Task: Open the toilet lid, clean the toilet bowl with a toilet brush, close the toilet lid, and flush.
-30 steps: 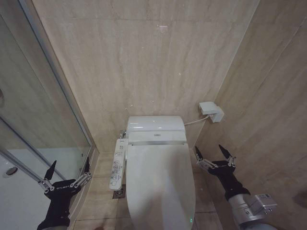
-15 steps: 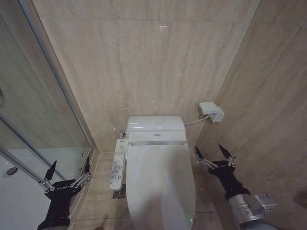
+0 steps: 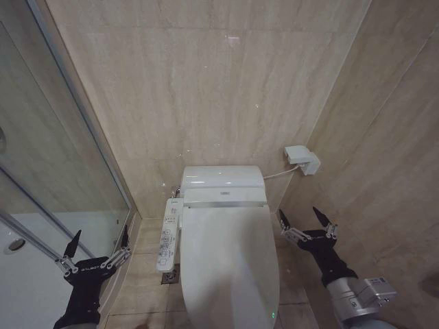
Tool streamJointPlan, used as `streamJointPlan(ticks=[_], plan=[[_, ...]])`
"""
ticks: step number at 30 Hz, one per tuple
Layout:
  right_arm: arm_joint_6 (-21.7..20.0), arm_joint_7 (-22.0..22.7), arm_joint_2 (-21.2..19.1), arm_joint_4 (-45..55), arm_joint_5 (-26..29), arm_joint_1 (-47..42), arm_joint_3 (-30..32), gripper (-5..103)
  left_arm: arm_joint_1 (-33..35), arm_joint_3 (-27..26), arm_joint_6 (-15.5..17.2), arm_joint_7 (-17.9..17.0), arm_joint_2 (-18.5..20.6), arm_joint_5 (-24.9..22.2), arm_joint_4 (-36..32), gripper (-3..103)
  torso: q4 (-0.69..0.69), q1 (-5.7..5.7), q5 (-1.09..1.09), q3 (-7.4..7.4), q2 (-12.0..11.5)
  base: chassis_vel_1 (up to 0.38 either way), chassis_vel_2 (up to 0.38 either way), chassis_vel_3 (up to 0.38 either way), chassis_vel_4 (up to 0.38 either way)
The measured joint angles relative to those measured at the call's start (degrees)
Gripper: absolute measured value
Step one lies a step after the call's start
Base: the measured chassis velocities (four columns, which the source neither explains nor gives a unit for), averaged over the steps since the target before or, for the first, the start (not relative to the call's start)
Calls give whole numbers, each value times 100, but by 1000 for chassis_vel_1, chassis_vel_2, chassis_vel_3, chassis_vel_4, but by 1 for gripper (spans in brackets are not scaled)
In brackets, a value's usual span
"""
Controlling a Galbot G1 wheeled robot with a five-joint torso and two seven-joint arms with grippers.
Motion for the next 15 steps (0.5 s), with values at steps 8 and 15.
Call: streamJointPlan(ticks=[8,15], plan=[[0,0,0,0,0,0,0,100,0,0,-2,0,0,0,2,100,0,0,0,0,0,0,0,0,0],[0,0,0,0,0,0,0,100,0,0,-2,0,0,-1,2,100,0,0,0,0,0,0,0,0,0]])
